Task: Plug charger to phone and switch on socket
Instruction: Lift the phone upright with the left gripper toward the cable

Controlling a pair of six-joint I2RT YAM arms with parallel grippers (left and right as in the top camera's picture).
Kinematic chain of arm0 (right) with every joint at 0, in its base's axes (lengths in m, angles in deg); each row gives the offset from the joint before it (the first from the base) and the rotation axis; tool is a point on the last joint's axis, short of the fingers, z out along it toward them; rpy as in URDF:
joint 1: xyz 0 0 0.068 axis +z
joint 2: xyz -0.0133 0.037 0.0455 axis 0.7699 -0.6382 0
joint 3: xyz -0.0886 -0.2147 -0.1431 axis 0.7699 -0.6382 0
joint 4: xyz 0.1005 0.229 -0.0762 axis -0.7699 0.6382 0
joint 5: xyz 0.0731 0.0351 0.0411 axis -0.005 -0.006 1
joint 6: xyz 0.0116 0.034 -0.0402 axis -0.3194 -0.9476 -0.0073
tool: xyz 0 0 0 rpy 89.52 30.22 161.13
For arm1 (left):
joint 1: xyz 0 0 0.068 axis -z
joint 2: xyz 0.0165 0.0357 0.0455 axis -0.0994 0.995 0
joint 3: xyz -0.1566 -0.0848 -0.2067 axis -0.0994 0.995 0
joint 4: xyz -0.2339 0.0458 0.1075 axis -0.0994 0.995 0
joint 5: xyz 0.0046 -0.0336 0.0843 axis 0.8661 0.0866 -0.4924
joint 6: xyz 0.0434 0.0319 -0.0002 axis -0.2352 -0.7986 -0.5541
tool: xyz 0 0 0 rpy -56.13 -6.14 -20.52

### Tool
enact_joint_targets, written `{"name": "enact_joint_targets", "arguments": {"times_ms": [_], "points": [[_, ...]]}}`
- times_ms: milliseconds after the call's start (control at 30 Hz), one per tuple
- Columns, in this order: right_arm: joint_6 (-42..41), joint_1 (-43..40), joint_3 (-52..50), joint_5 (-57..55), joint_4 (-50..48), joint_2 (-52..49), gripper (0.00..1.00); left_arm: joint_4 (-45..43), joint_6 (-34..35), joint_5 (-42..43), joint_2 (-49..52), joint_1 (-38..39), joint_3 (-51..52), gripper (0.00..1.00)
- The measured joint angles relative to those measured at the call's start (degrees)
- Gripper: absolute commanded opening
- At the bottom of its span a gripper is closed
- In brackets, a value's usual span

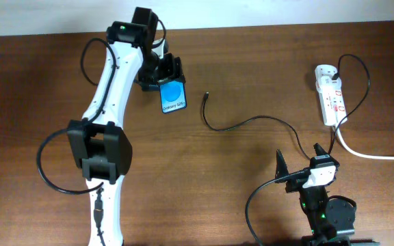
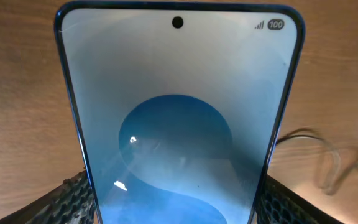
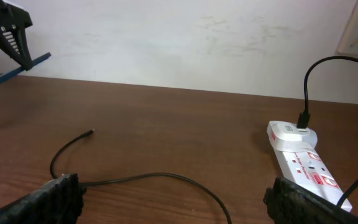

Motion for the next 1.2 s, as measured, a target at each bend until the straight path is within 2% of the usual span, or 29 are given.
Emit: {"name": "enact_joint_targets", "arguments": {"times_ms": [233,533,733,833,967,1200], "points": [[0.0,0.0,0.0,0.0,0.0,0.0,0.98,0.0,5.1,12.8,0.0,-2.8,0.0,0.0],[0.0,0.0,0.0,0.0,0.0,0.0,0.98,1.9,8.5,27.5,0.0,-3.1,0.0,0.0],[0.0,0.0,0.0,0.0,0.0,0.0,0.98,10.3,20.5,32.2,0.0,-3.3,-0.1,0.0],[0.0,0.0,0.0,0.0,0.0,0.0,0.98,11.0,22.9,37.7,0.0,-3.3,-0.1,0.0],[0.0,0.0,0.0,0.0,0.0,0.0,0.98,15.0,23.9,46.6,0.0,-3.4,-0.2,0.0],[0.0,0.0,0.0,0.0,0.0,0.0,0.98,15.0,24.0,56.3,0.0,-3.4,-0.2,0.0]]}}
